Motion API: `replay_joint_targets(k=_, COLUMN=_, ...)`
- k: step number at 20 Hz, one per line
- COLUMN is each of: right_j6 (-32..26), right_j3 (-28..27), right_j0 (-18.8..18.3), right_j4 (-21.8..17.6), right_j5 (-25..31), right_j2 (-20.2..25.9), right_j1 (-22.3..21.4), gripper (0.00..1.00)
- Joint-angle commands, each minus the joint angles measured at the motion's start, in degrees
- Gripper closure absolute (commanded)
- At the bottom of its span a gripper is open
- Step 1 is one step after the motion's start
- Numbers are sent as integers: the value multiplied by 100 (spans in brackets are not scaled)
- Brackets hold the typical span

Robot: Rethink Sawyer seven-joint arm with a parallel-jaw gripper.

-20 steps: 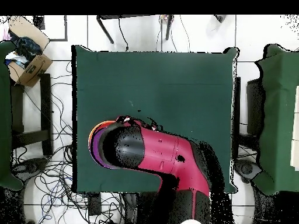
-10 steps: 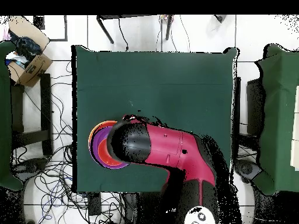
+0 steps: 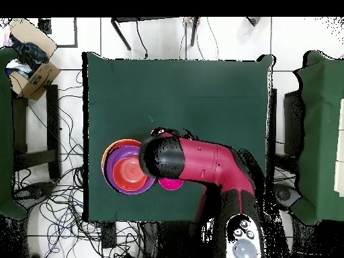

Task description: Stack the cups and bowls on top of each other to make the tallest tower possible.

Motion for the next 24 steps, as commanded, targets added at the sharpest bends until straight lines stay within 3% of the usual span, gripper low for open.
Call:
replay_joint_targets(k=1, right_j6=-742, right_j3=314, right_j0=-308, right_j4=-689, right_j5=-424, right_j2=928, right_j1=572, gripper=0)
replay_joint_targets(k=9, right_j6=-469, right_j3=340, right_j0=-361, right_j4=-1036, right_j5=-608, right_j2=943, right_j1=723, gripper=0)
replay_joint_targets(k=17, right_j6=-548, right_j3=609, right_j0=-666, right_j4=-1423, right_j5=-918, right_j2=1135, right_j1=979, gripper=0)
replay_joint_targets(k=24, right_j6=-625, right_j3=657, right_j0=-784, right_j4=-1663, right_j5=-747, right_j2=1350, right_j1=1124, gripper=0)
